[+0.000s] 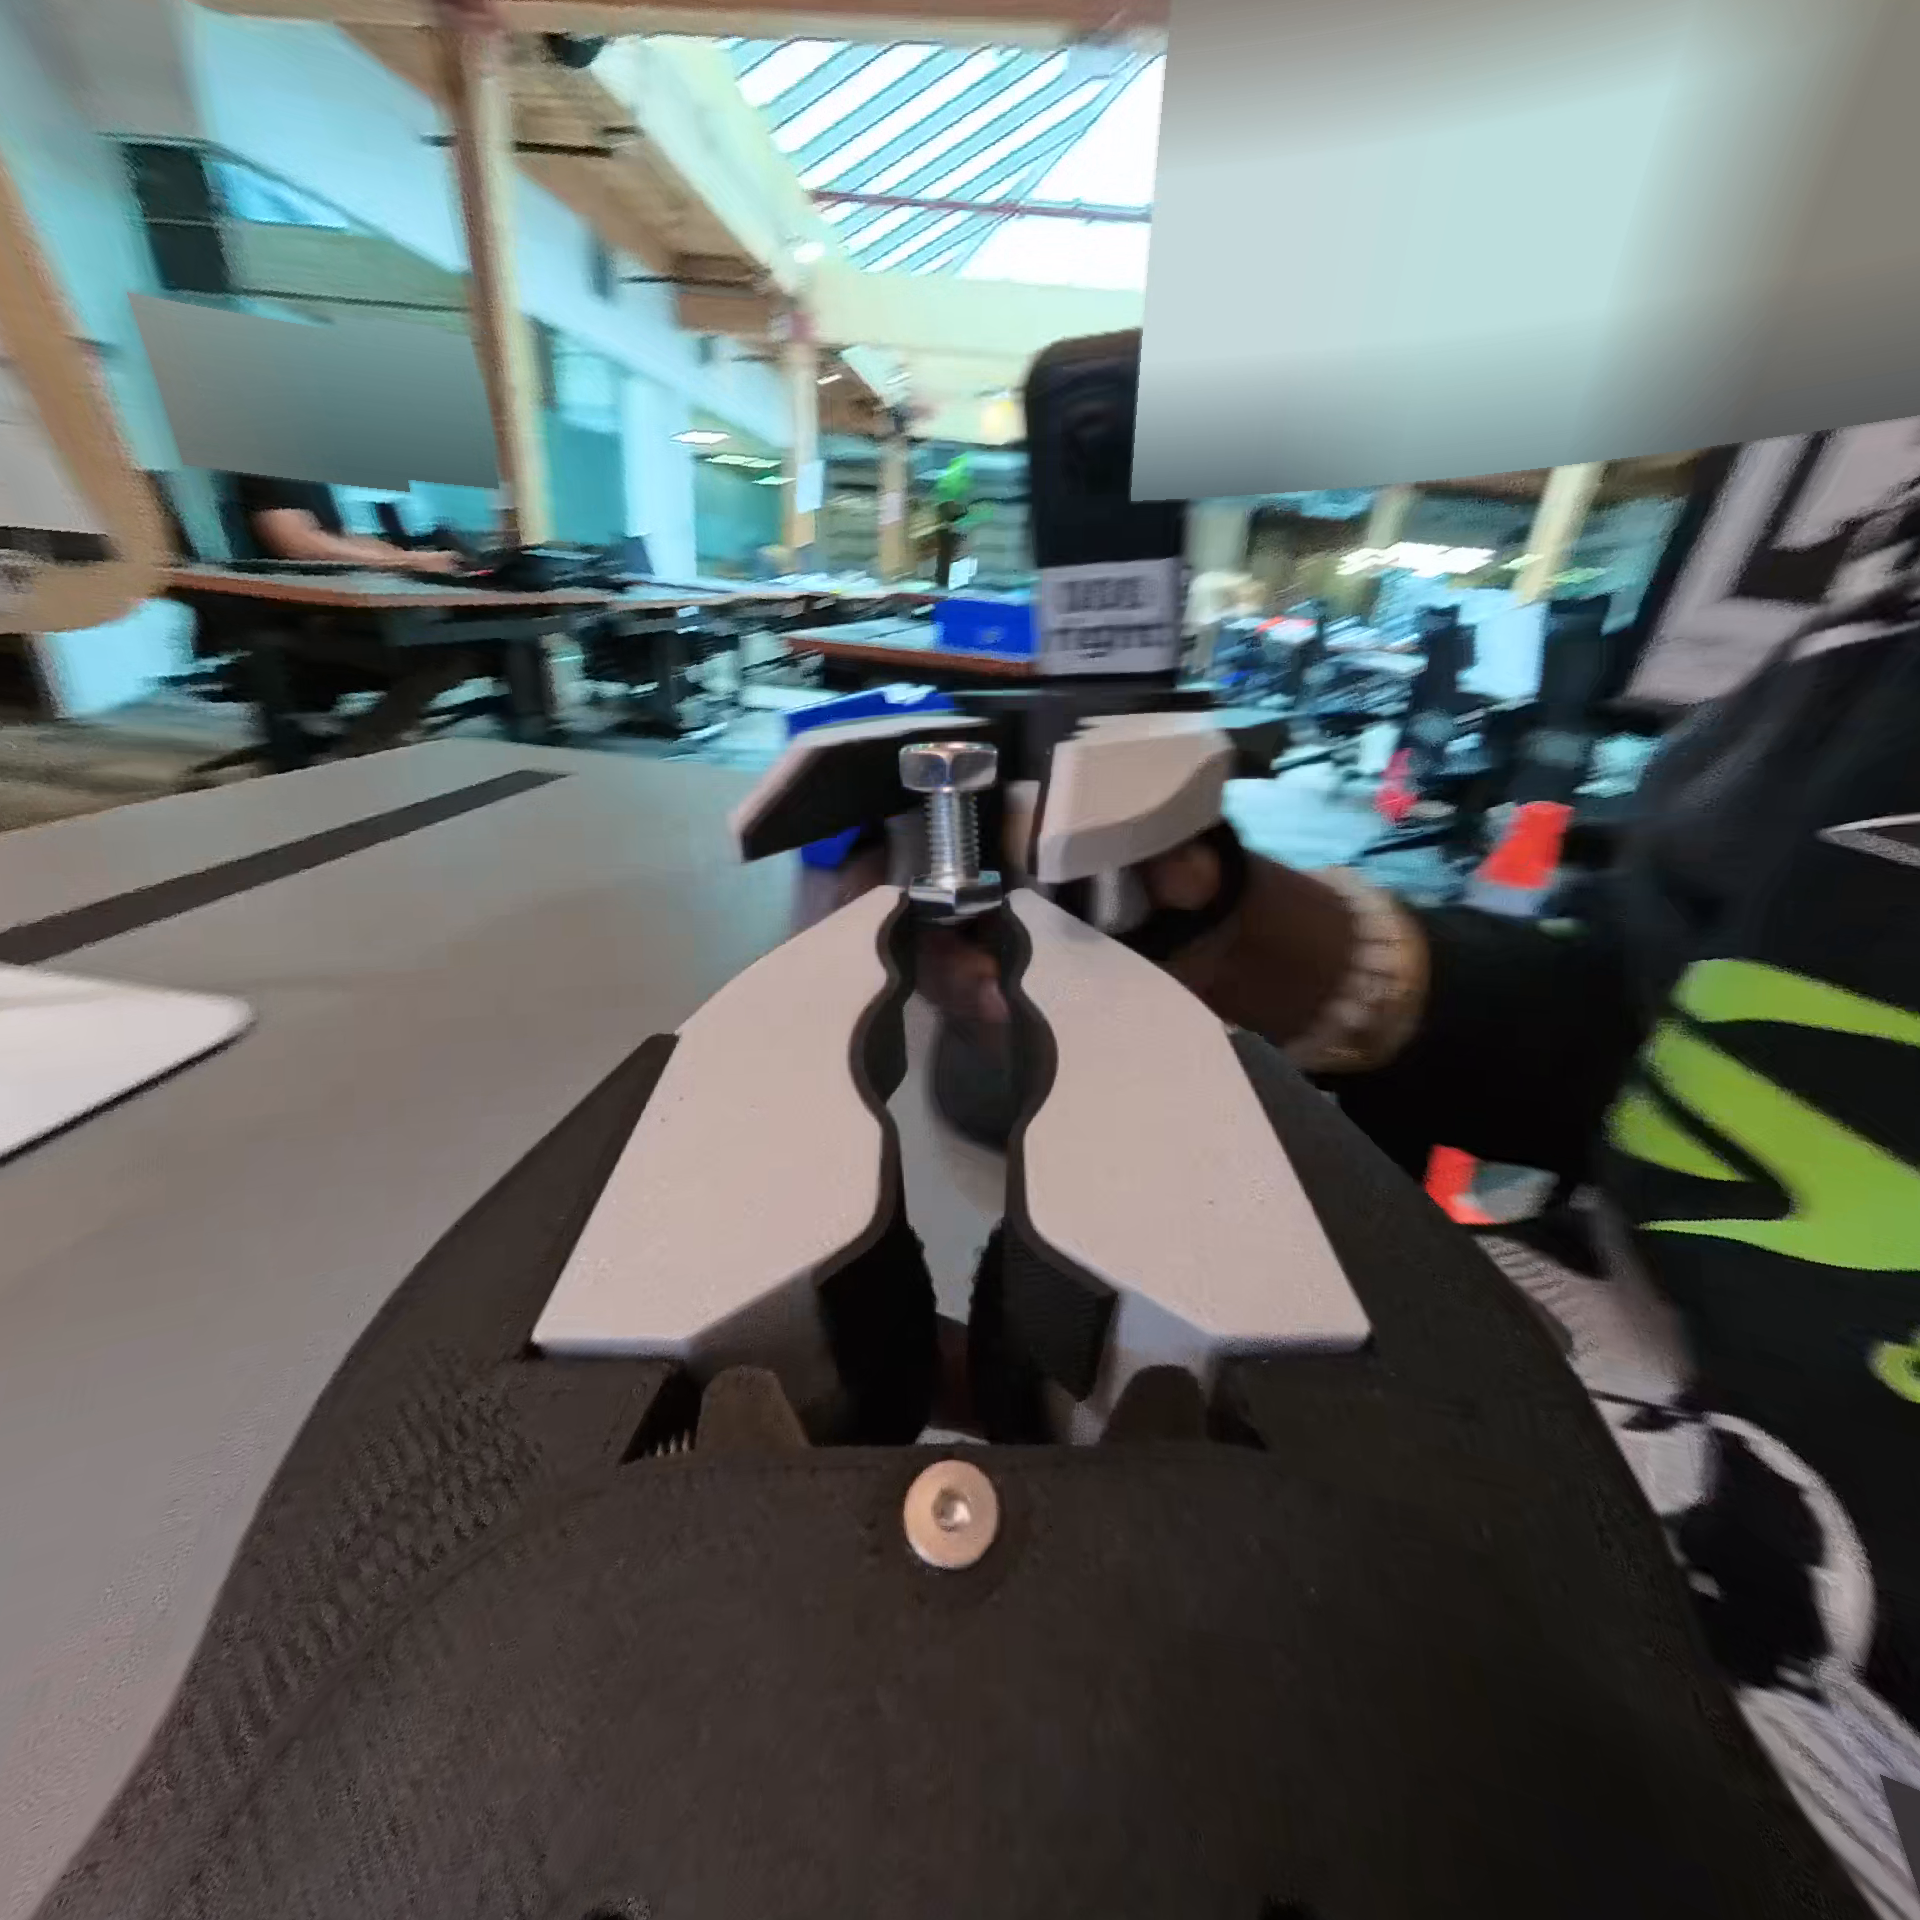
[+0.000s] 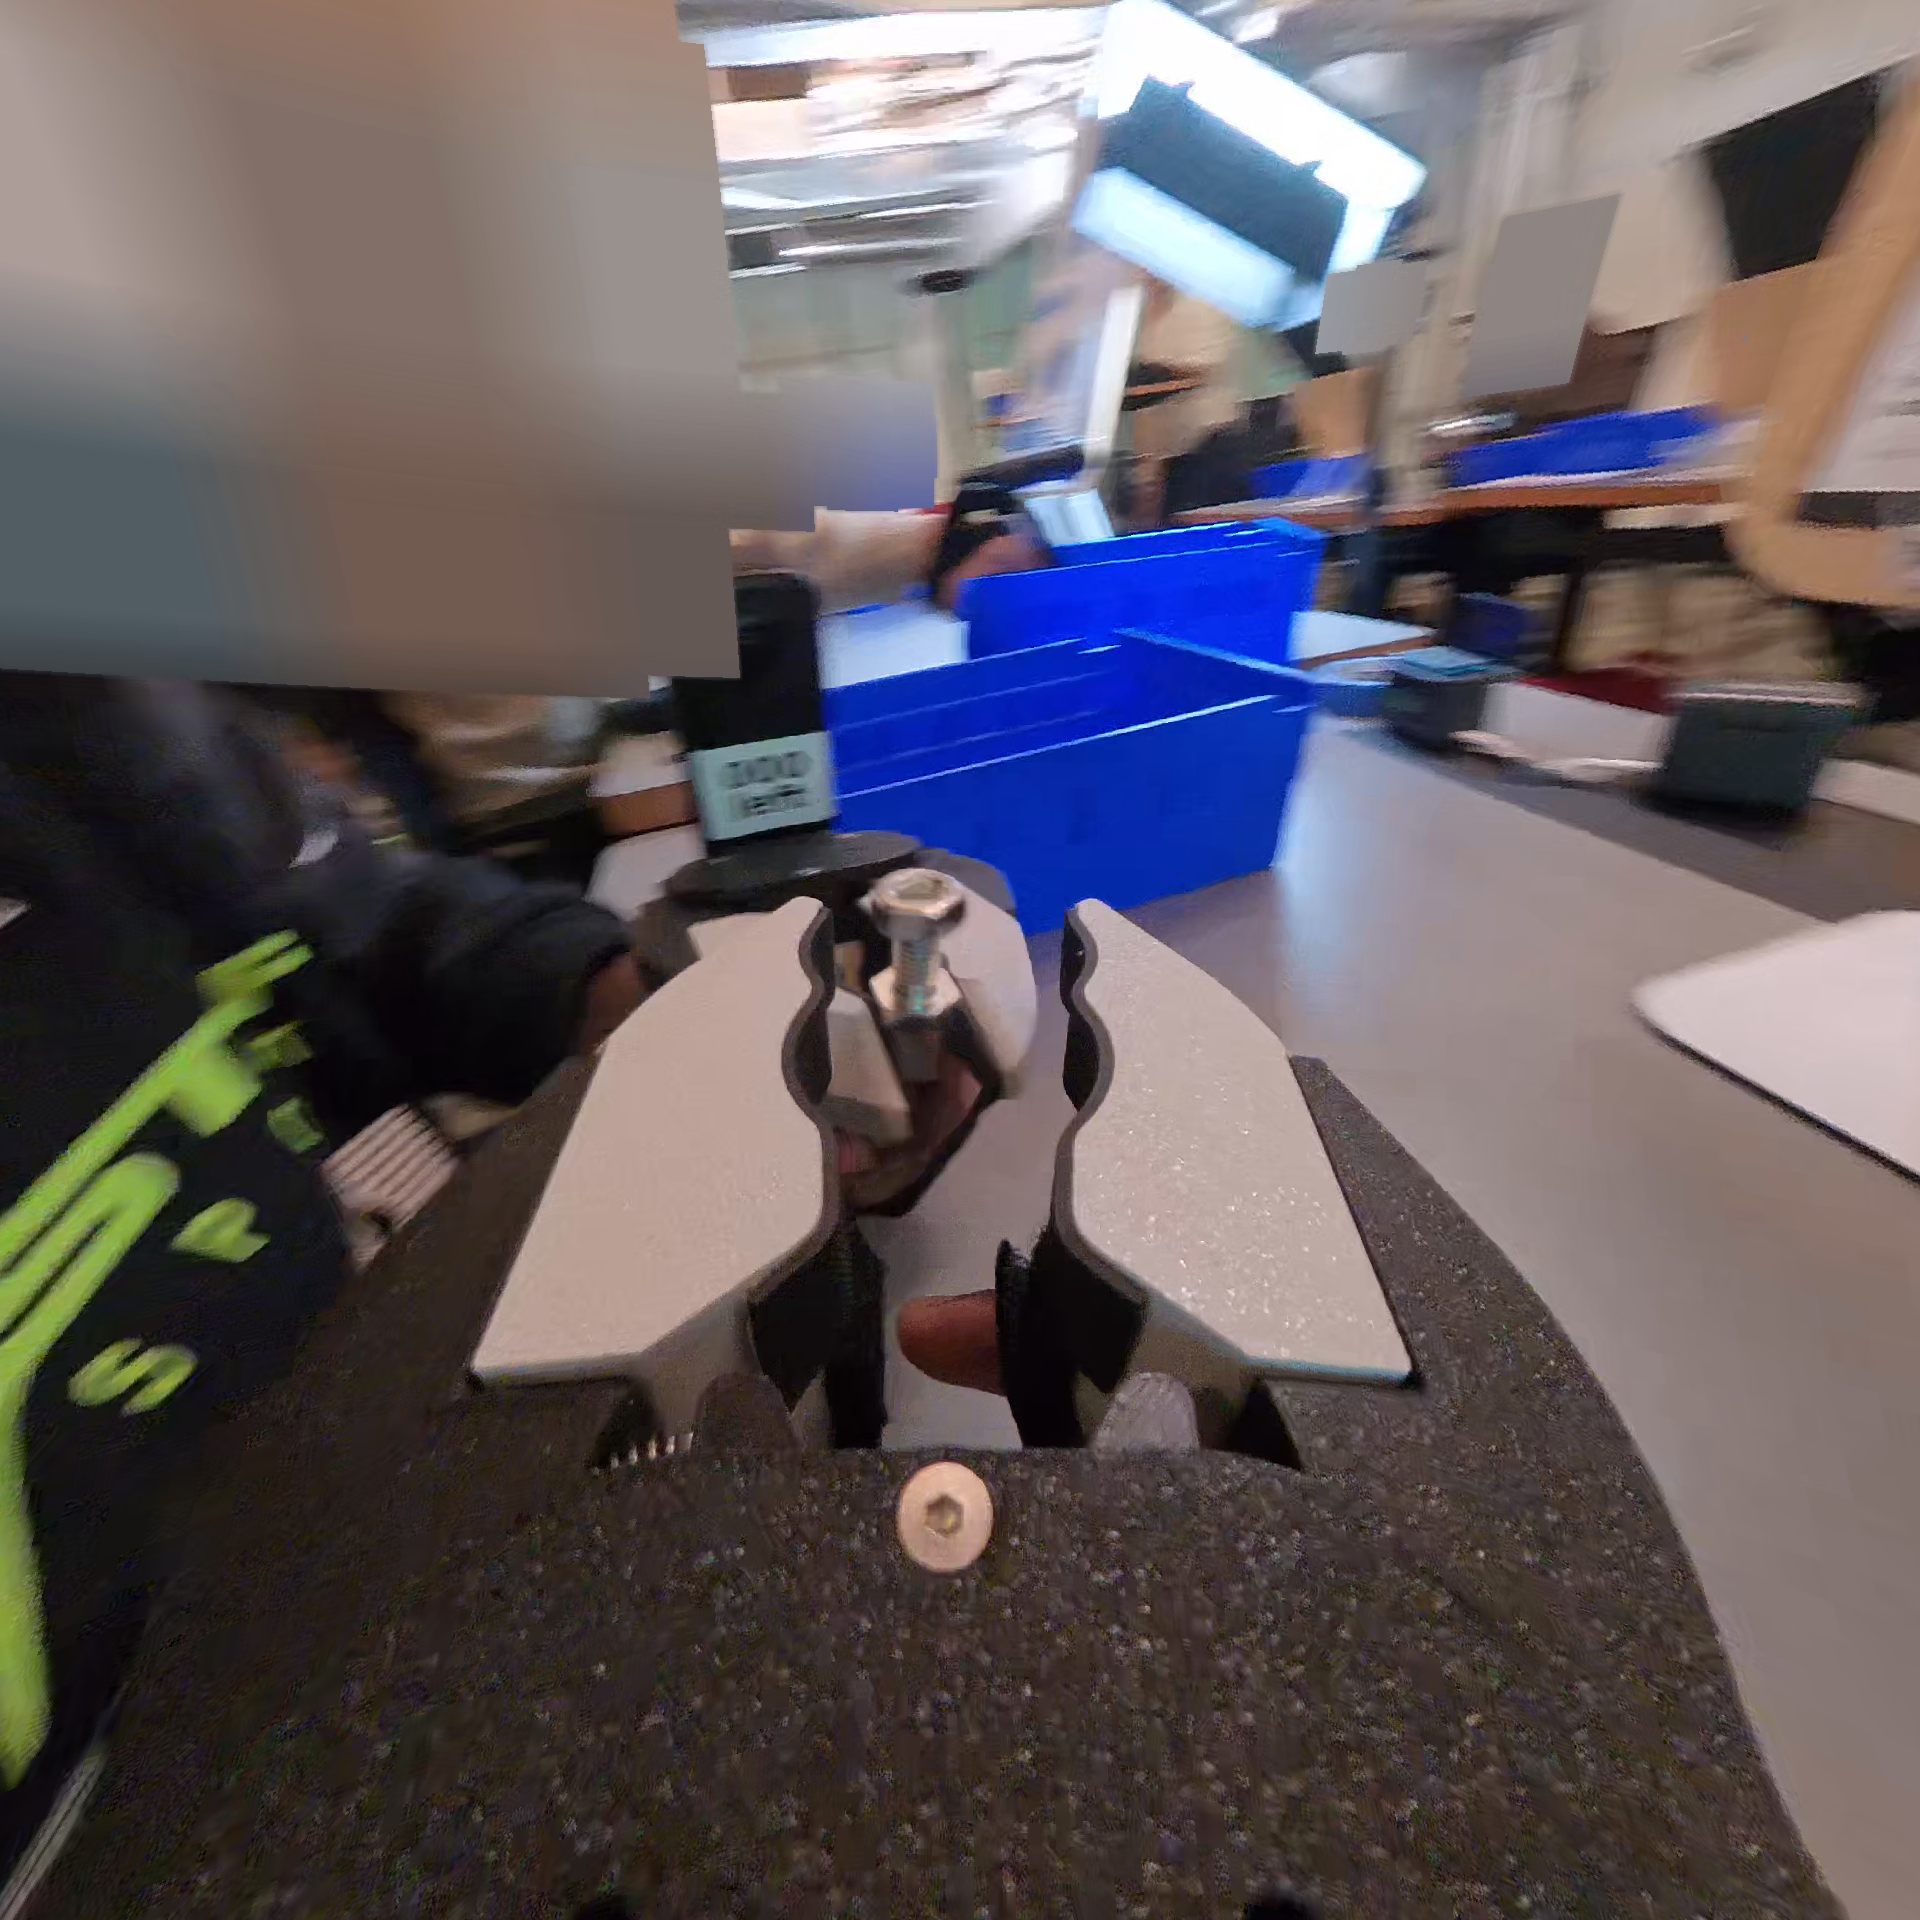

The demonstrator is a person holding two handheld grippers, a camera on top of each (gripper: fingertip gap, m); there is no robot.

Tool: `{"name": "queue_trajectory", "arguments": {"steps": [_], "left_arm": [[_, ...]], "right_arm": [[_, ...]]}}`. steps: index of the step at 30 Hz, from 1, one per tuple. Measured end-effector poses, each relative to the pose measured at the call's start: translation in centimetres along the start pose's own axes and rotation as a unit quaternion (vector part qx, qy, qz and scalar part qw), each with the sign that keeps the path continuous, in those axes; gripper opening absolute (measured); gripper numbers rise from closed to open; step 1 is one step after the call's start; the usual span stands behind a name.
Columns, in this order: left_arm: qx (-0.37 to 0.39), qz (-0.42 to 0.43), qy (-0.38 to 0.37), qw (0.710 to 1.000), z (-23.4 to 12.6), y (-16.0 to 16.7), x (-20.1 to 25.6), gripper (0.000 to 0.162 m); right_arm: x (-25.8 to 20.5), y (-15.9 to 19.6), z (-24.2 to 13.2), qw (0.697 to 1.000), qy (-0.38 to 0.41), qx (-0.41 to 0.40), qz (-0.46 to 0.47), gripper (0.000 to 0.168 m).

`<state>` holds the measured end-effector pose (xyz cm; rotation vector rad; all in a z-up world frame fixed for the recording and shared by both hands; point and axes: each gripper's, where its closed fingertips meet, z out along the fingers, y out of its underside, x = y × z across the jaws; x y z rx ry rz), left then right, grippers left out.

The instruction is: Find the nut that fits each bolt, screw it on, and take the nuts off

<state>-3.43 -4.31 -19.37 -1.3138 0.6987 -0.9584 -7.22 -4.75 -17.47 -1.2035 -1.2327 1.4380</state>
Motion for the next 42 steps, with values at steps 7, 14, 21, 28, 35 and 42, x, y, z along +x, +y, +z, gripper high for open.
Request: {"name": "queue_trajectory", "arguments": {"steps": [7,14,21,28,35,42], "left_arm": [[0.009,-0.024,0.081,0.996,0.2,-0.2,2.3,0.014],[0.015,-0.017,0.073,0.997,0.1,-0.4,2.1,0.014],[0.007,0.05,-0.046,0.998,-0.2,-0.4,-0.7,0.014],[-0.008,0.075,-0.096,0.993,-0.4,-0.1,-1.9,0.014],[0.018,0.02,0.0,1.0,0.0,-0.6,0.5,0.014],[0.029,-0.021,0.044,0.998,0.0,-0.8,1.3,0.014]], "right_arm": [[-3.2,-1.2,-0.6,0.982,-0.187,0.007,-0.003,0.029],[-2.7,-1.0,-0.2,0.986,-0.164,0.017,0.01,0.016],[0.0,-1.0,0.8,0.998,0.048,0.036,-0.028,0.016],[1.2,-0.9,1.0,0.985,0.164,0.055,-0.005,0.016],[-1.6,-2.0,-0.1,0.995,-0.084,0.04,0.029,0.038],[-1.9,-1.3,0.1,0.991,-0.13,0.026,0.02,0.015]]}}
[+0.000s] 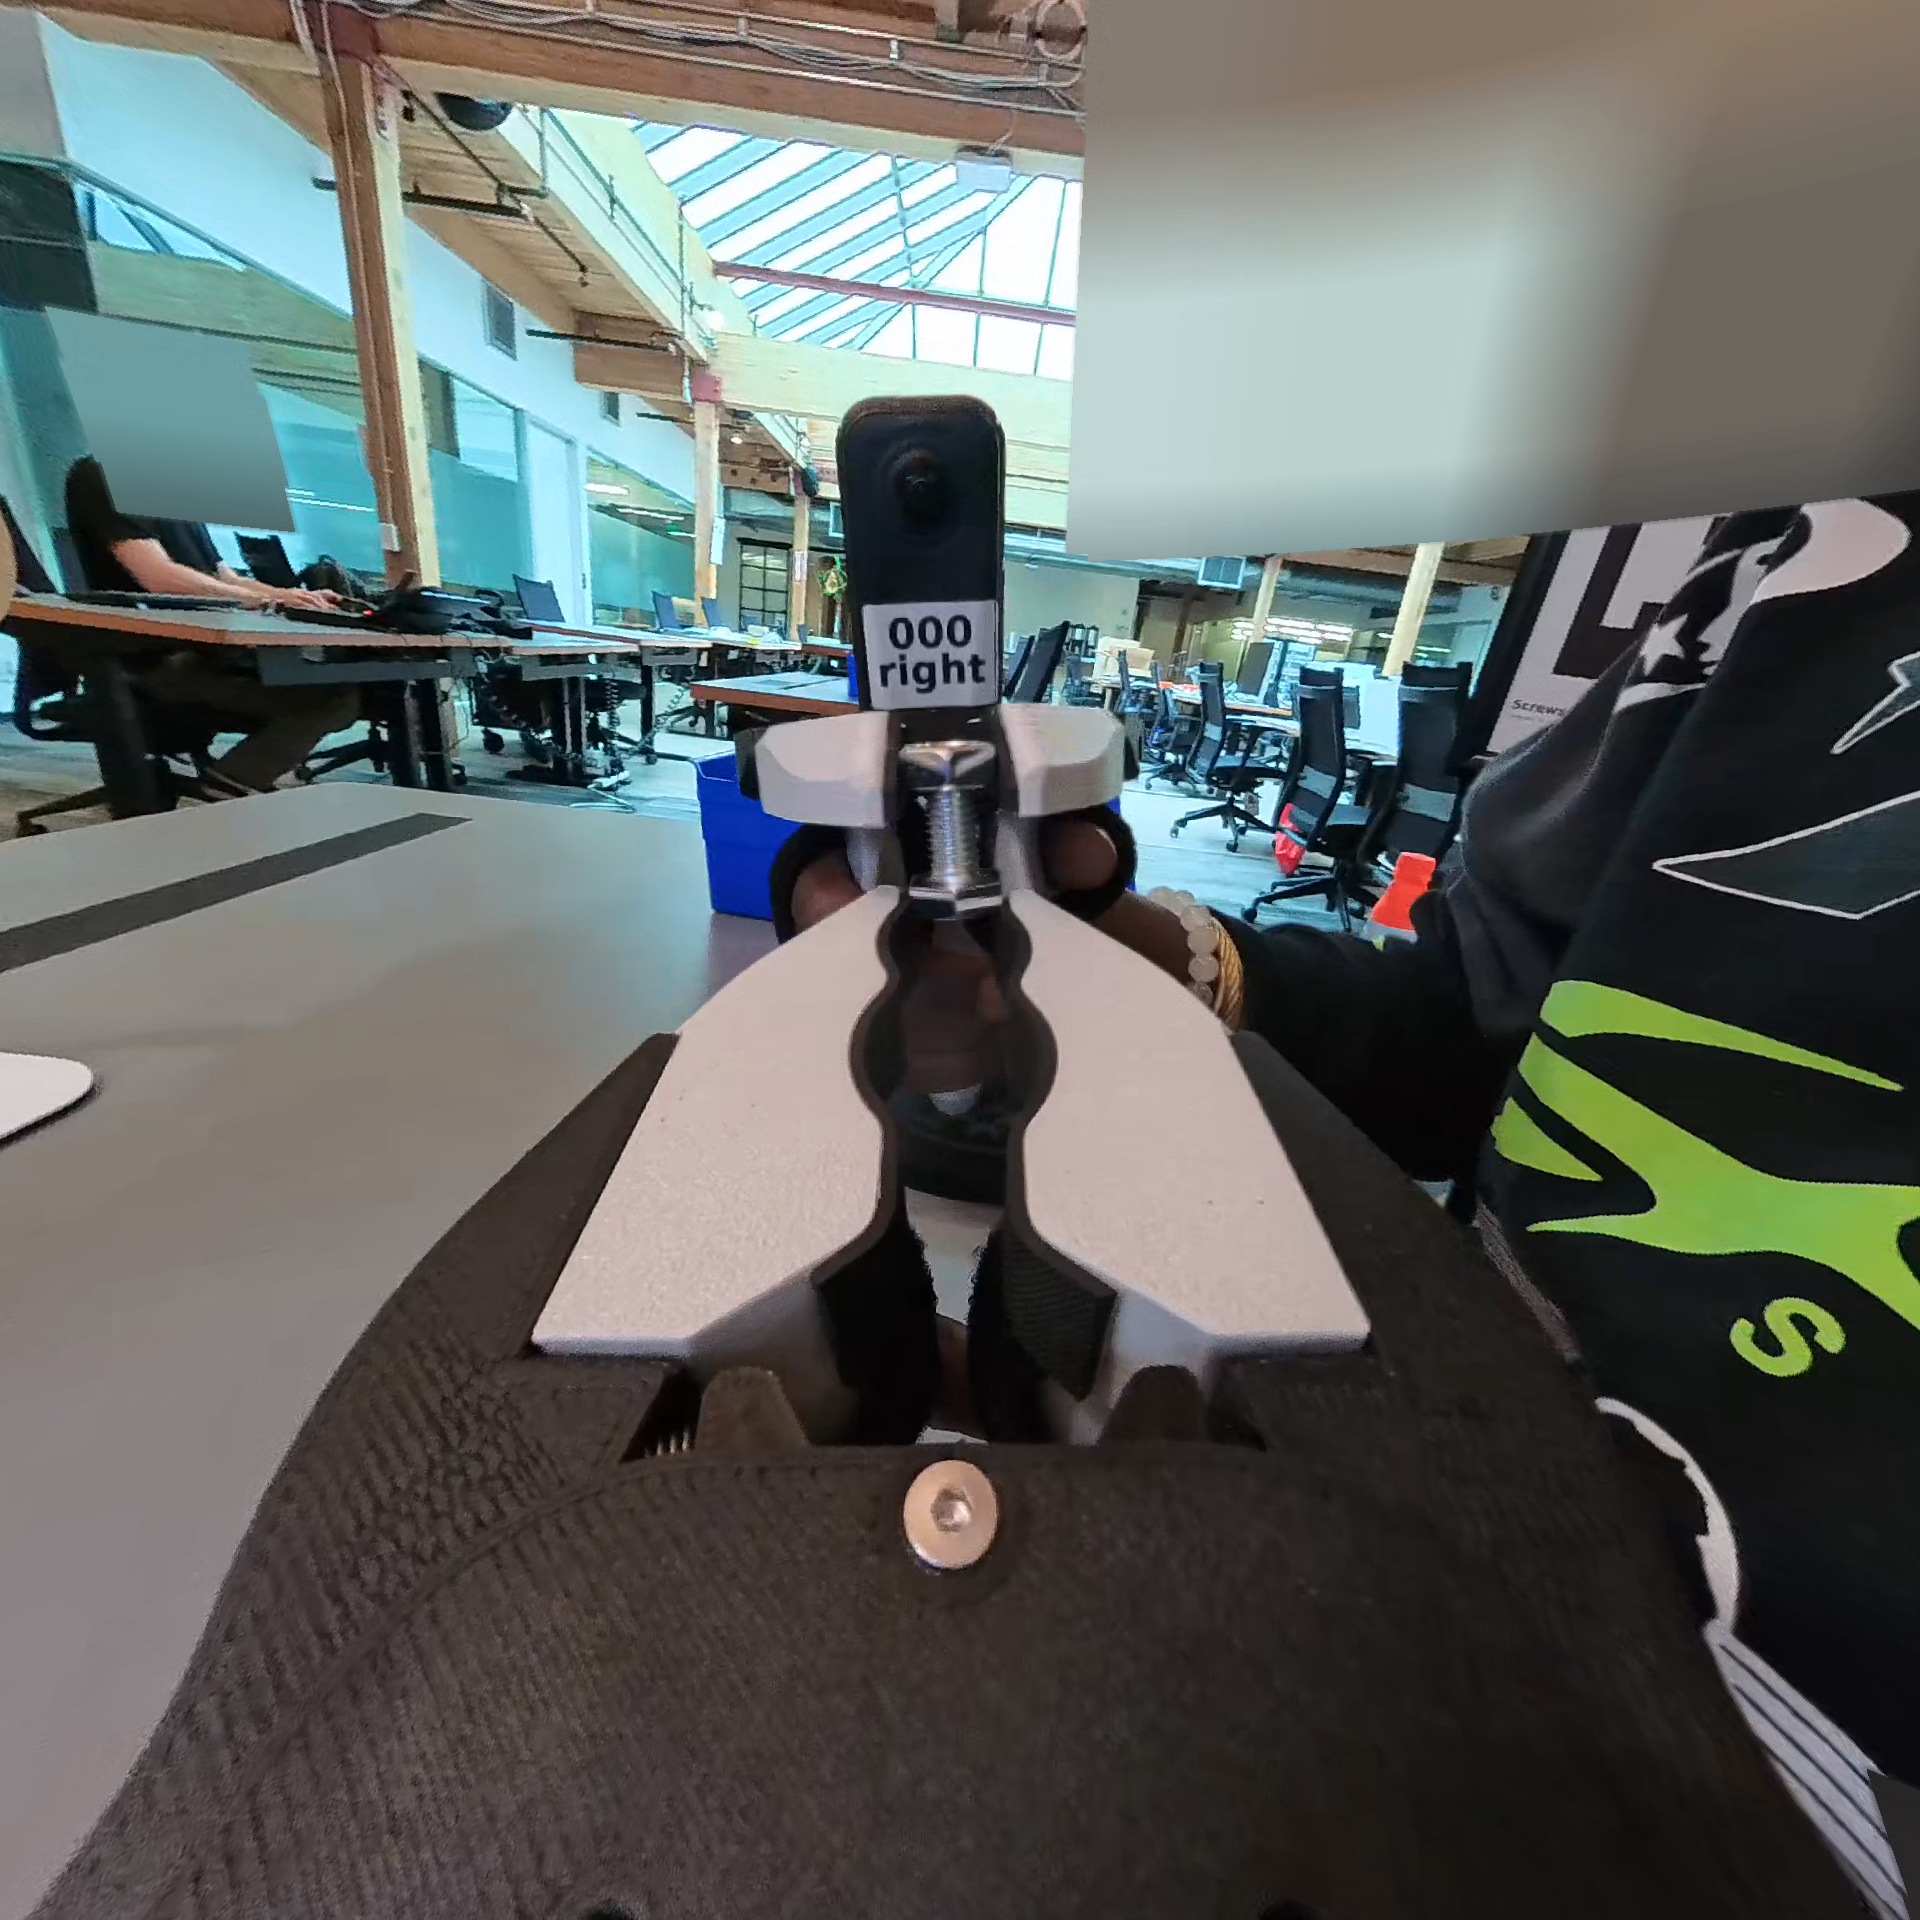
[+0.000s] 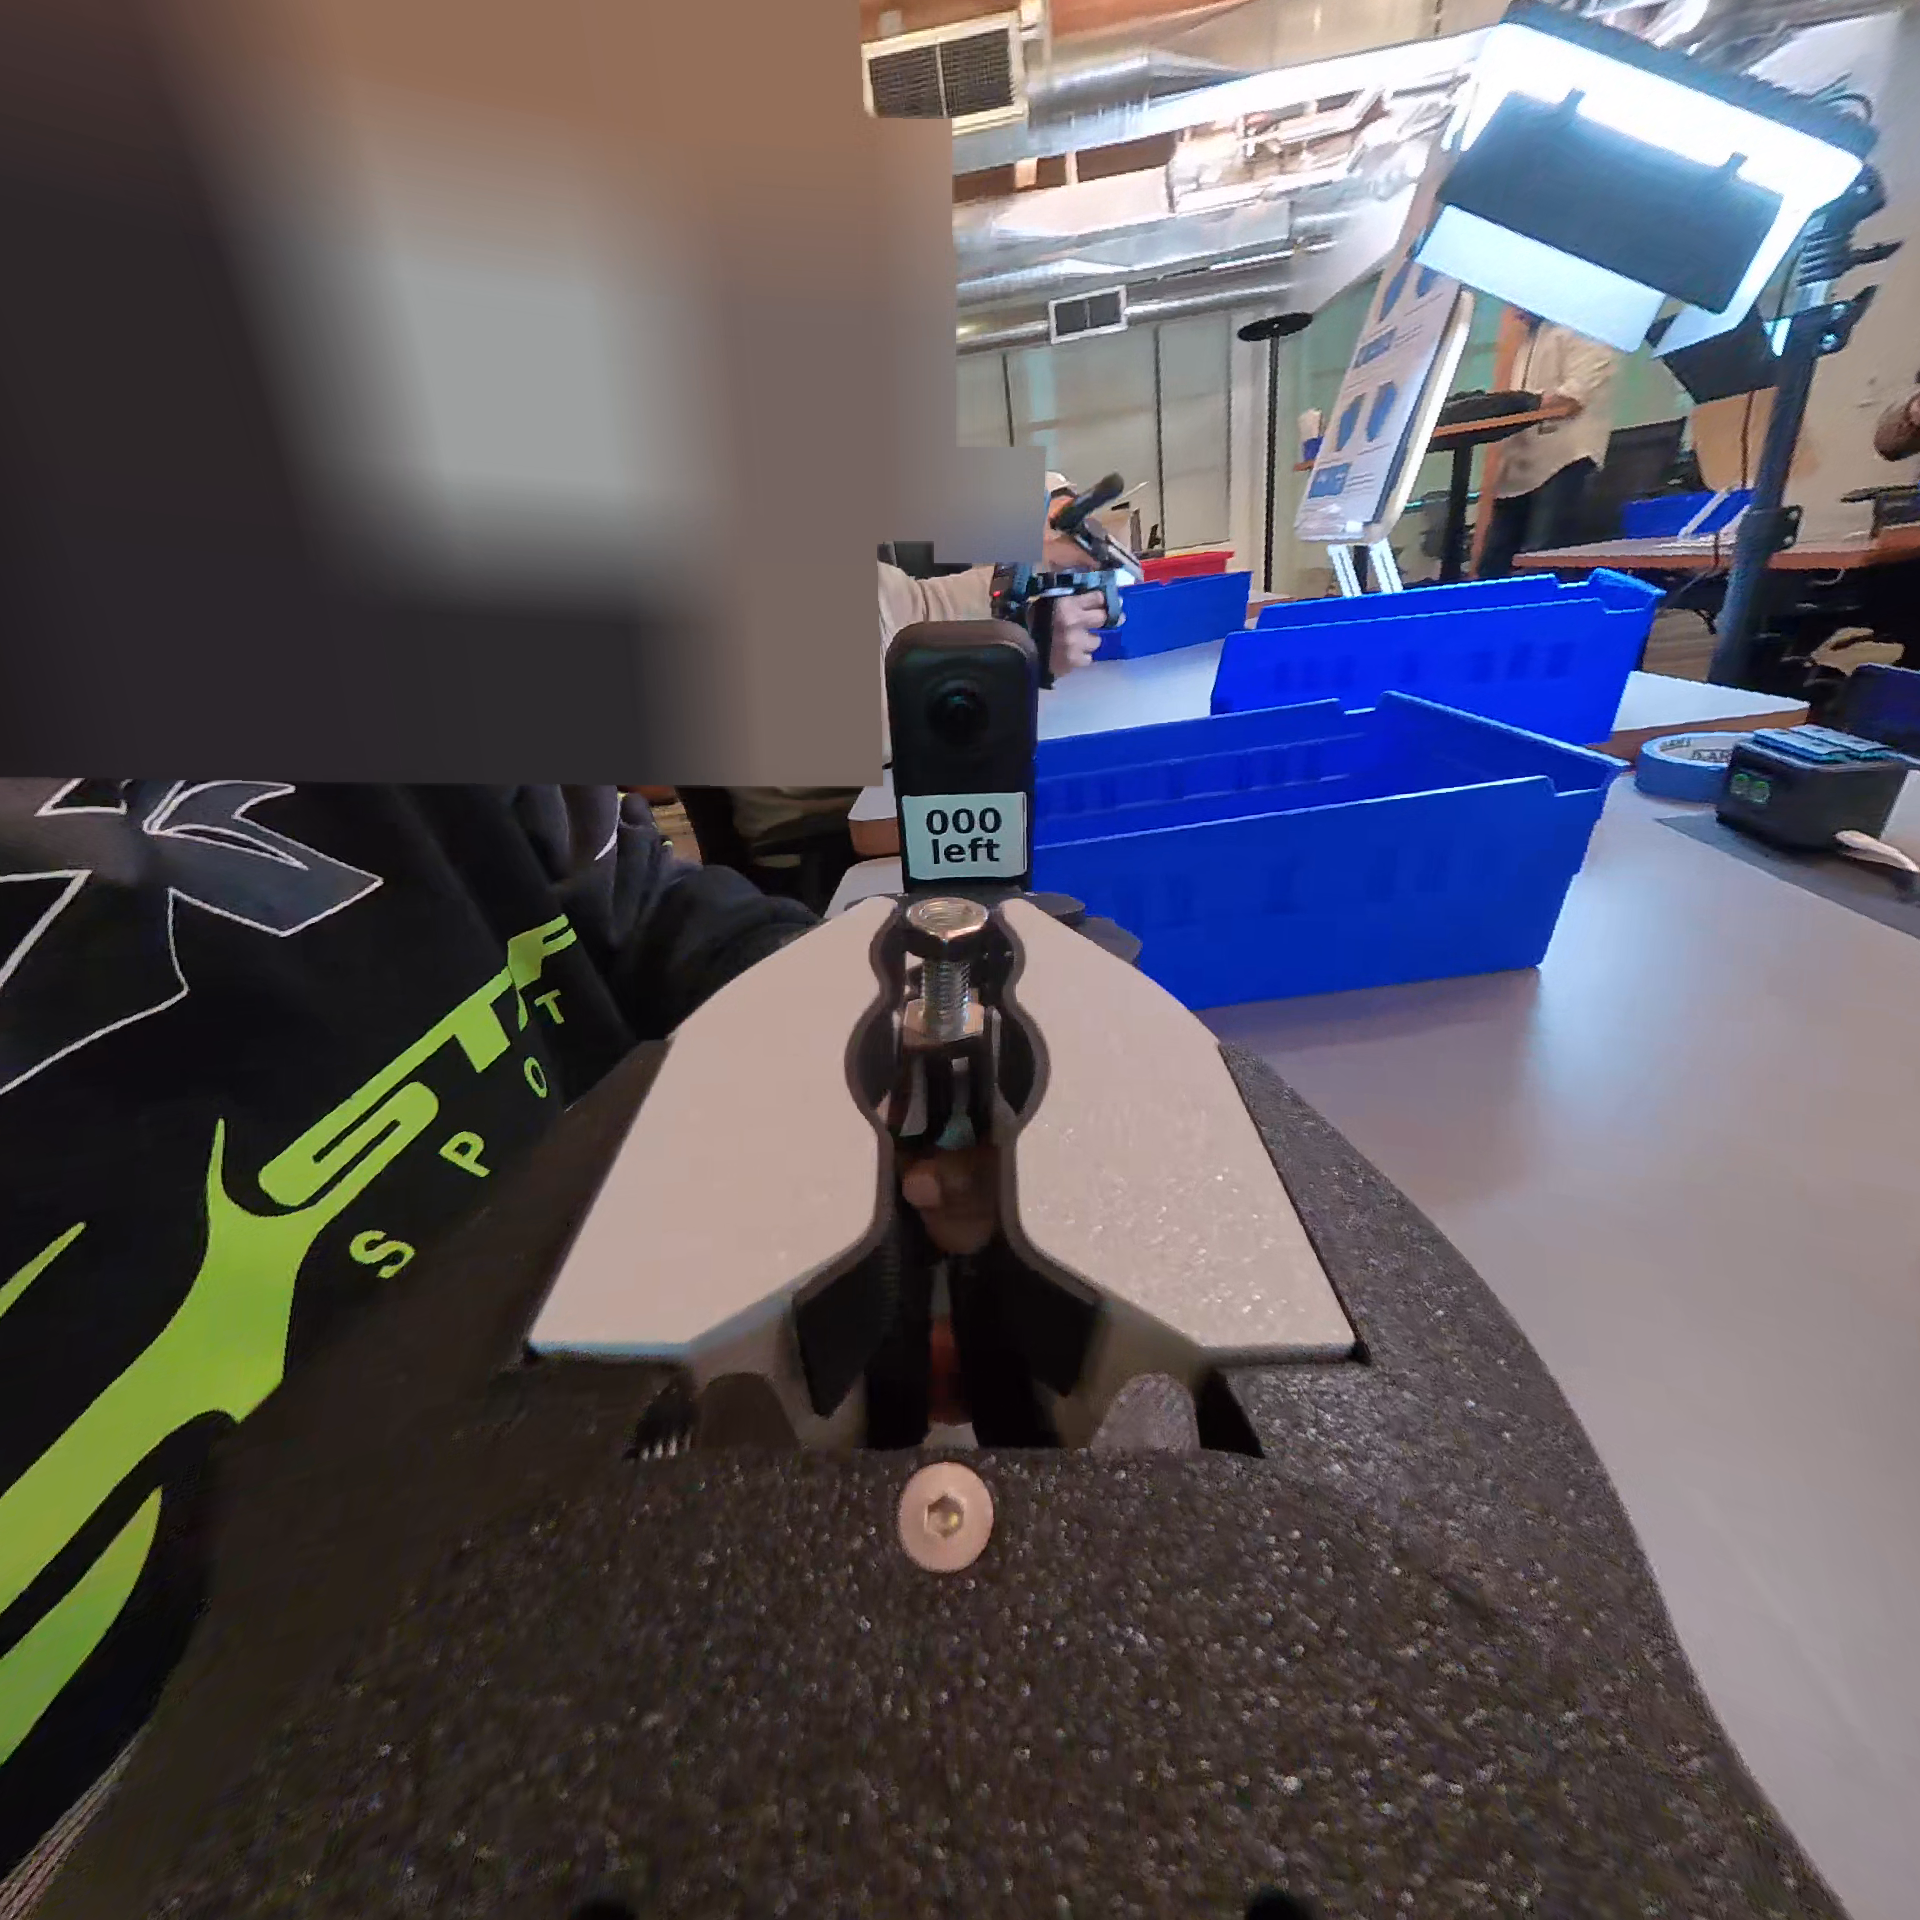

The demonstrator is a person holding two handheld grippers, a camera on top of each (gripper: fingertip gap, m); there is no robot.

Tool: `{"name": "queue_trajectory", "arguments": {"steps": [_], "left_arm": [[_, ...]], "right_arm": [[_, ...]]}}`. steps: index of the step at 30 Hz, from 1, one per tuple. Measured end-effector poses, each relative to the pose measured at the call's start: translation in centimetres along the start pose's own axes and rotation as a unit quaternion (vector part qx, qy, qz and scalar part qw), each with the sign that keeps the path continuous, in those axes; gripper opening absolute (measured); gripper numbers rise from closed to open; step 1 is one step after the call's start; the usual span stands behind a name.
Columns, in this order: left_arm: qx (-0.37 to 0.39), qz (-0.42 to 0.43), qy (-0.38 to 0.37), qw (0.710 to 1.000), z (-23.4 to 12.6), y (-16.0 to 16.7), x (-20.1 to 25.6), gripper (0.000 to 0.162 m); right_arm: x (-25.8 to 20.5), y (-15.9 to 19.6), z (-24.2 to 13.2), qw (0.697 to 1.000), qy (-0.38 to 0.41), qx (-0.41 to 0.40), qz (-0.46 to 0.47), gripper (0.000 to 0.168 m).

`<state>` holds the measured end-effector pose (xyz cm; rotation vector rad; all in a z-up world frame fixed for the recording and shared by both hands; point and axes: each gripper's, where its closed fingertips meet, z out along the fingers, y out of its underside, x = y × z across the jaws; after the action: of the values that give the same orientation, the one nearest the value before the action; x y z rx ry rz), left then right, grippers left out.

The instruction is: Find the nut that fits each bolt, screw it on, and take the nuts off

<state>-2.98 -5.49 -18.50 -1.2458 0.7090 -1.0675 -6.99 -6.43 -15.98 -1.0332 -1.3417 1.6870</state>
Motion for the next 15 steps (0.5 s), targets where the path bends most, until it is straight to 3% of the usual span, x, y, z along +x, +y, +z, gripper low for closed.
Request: {"name": "queue_trajectory", "arguments": {"steps": [3,8,10,12,15], "left_arm": [[-0.014,0.017,-0.038,0.999,-0.1,0.3,-1.0,0.014],[-0.066,0.057,-0.127,0.988,-0.6,1.7,-3.5,0.014],[-0.057,0.058,-0.121,0.989,-0.5,1.5,-3.3,0.014],[-0.06,0.057,-0.122,0.989,-0.5,1.5,-3.4,0.014],[-0.059,0.044,-0.118,0.99,-0.5,1.6,-3.4,0.014]], "right_arm": [[1.1,0.4,-0.2,0.998,0.065,-0.004,0.006,0.015],[3.6,1.6,-0.8,0.965,0.26,-0.03,-0.015,0.015],[3.3,1.7,-0.9,0.962,0.271,-0.033,-0.026,0.021],[3.0,1.5,-0.9,0.966,0.257,-0.014,-0.004,0.044],[2.5,0.7,-1.1,0.973,0.227,0.032,0.029,0.043]]}}
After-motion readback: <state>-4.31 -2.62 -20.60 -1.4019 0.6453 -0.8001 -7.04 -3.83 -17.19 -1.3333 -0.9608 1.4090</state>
